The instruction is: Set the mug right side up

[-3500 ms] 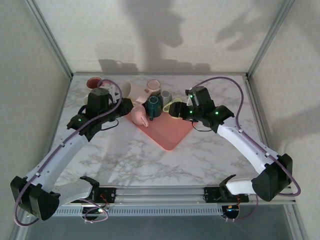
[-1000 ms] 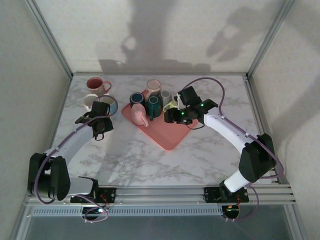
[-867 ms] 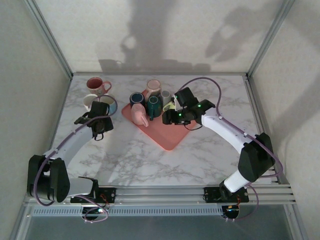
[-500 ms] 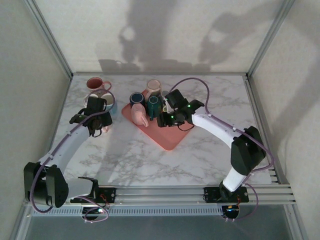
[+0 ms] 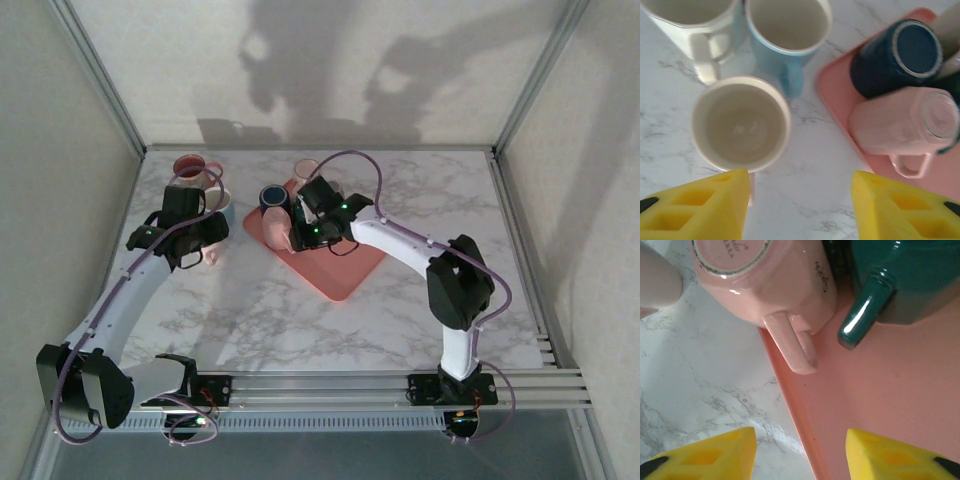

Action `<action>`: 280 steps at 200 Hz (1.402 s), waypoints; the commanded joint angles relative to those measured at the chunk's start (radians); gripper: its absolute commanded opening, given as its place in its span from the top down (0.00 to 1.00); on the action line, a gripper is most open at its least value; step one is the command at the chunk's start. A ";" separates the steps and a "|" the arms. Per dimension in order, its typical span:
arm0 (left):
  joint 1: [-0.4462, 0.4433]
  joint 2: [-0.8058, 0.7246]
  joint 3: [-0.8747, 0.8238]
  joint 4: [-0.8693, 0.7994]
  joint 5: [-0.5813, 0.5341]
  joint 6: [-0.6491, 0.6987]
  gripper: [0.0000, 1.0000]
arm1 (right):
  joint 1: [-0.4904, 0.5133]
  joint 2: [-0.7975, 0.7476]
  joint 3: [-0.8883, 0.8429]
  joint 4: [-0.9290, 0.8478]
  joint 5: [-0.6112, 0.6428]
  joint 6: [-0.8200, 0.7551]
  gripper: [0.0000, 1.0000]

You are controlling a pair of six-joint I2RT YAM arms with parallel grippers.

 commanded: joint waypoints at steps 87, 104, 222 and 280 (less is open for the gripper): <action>0.016 -0.030 -0.012 0.046 0.219 -0.010 0.45 | 0.014 0.191 0.162 0.049 -0.006 -0.014 0.60; 0.018 -0.035 -0.015 0.047 0.237 -0.016 0.44 | 0.014 0.213 0.180 0.049 -0.008 -0.010 0.60; 0.026 -0.059 -0.033 0.053 0.253 -0.027 0.45 | 0.027 0.278 0.210 0.080 0.014 -0.050 0.67; 0.027 -0.061 -0.022 0.055 0.260 -0.036 0.45 | 0.031 0.262 0.215 0.073 0.012 -0.074 0.74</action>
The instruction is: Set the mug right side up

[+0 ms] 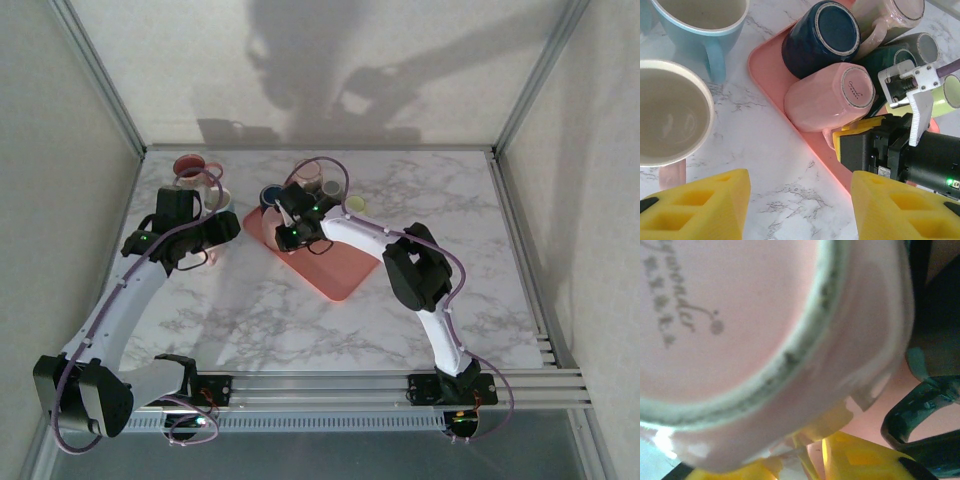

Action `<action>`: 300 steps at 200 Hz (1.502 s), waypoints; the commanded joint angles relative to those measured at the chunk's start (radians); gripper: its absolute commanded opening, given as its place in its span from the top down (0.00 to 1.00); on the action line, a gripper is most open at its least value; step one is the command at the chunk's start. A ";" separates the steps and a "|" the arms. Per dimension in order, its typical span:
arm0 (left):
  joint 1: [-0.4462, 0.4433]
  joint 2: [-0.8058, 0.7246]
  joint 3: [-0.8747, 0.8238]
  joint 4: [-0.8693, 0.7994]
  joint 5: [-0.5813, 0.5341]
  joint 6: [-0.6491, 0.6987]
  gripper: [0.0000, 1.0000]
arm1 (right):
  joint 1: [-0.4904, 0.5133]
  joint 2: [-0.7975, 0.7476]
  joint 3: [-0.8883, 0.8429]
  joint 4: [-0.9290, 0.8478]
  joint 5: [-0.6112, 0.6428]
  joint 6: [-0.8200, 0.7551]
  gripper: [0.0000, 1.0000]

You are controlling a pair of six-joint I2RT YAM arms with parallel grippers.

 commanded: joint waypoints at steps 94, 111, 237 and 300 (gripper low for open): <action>0.017 -0.020 0.010 0.039 0.076 -0.105 0.43 | 0.007 -0.133 0.006 0.013 -0.017 -0.012 0.94; 0.020 -0.018 0.012 0.049 0.101 -0.126 0.43 | 0.007 -0.167 -0.006 0.021 -0.028 -0.011 0.96; 0.034 -0.140 -0.139 0.419 0.331 -0.532 0.45 | -0.022 -0.485 -0.174 0.306 -0.241 0.099 1.00; 0.036 -0.172 -0.255 0.656 0.407 -0.796 0.44 | -0.076 -0.598 -0.306 0.692 -0.346 0.272 1.00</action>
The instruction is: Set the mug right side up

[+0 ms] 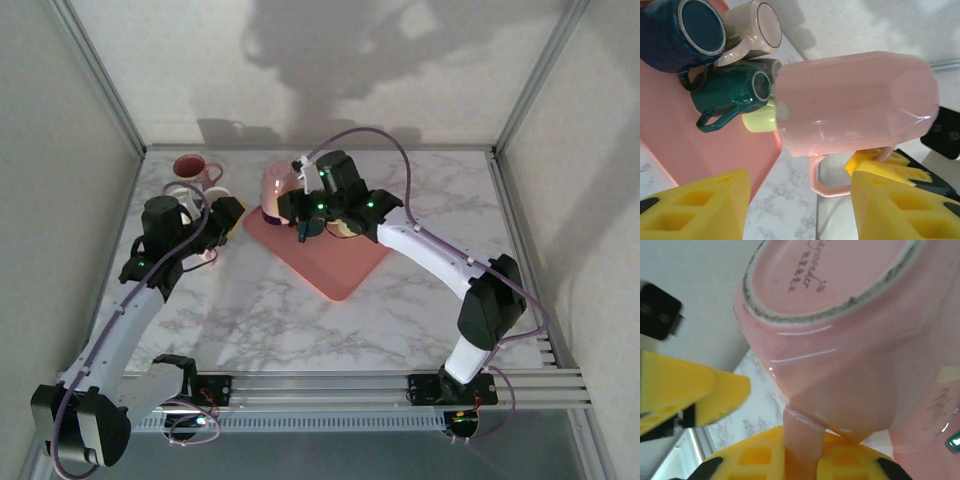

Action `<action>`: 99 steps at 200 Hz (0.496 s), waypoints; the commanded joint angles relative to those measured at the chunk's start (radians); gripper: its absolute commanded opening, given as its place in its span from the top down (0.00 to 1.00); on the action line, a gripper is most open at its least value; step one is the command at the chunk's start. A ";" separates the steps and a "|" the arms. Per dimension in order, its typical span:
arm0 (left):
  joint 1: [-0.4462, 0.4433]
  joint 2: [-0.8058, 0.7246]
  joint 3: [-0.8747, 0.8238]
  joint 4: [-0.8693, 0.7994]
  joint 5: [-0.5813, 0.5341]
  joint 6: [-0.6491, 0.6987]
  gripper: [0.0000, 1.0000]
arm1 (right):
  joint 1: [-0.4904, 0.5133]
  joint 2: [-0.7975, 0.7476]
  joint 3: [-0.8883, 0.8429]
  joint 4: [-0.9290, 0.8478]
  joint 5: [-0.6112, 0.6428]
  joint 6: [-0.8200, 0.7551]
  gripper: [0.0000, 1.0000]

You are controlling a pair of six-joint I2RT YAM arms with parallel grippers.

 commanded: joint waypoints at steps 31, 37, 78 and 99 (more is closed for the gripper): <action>0.009 -0.025 -0.136 0.457 0.099 -0.434 0.42 | -0.019 -0.110 -0.094 0.546 -0.076 0.200 1.00; 0.006 -0.030 -0.161 0.531 0.088 -0.490 0.42 | -0.020 -0.111 -0.098 0.575 -0.080 0.221 1.00; -0.031 -0.050 -0.242 0.816 0.005 -0.669 0.40 | -0.018 -0.101 -0.105 0.715 -0.075 0.336 1.00; -0.055 -0.036 -0.254 0.893 -0.023 -0.704 0.41 | -0.019 -0.088 -0.104 0.774 -0.075 0.394 1.00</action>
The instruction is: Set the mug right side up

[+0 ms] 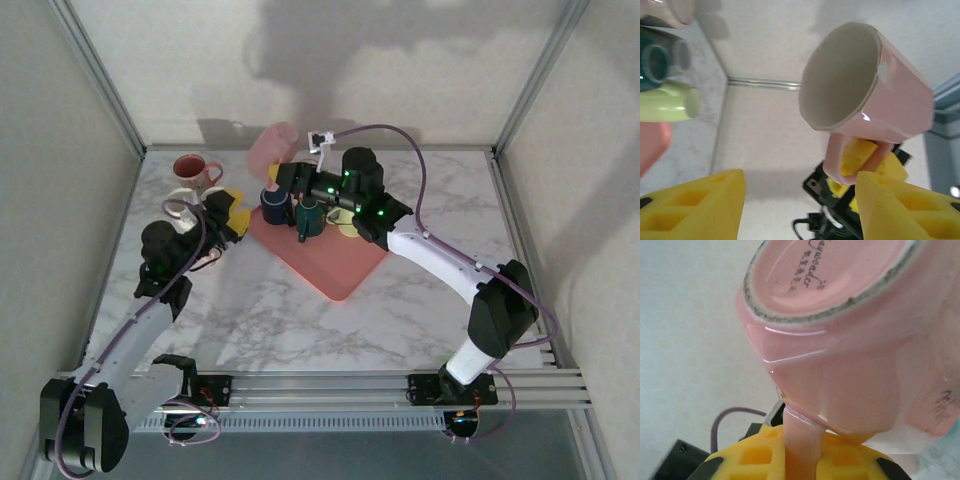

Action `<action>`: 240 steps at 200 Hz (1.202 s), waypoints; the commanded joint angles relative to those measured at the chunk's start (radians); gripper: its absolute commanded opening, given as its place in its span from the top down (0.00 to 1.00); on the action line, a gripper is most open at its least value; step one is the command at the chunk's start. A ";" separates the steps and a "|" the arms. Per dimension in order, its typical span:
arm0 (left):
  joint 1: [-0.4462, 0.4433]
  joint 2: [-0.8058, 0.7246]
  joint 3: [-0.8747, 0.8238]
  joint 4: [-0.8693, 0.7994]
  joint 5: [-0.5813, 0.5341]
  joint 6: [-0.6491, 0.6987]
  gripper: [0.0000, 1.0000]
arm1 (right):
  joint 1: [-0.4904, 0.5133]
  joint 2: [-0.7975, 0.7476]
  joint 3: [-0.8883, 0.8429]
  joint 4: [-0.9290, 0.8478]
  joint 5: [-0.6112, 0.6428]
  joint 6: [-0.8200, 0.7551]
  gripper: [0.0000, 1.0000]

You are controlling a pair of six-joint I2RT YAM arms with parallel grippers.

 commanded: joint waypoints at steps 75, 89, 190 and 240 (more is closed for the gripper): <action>-0.122 0.128 -0.013 0.568 -0.113 -0.217 0.45 | 0.001 -0.015 0.012 0.333 -0.036 0.205 1.00; -0.128 0.148 -0.008 0.604 -0.123 -0.226 0.45 | 0.002 -0.014 0.008 0.341 -0.041 0.216 1.00; -0.192 0.255 0.054 0.769 -0.144 -0.278 0.45 | 0.002 -0.019 0.009 0.314 -0.068 0.236 1.00; -0.227 0.315 0.066 0.867 -0.176 -0.335 0.46 | 0.002 -0.028 0.012 0.303 -0.082 0.240 1.00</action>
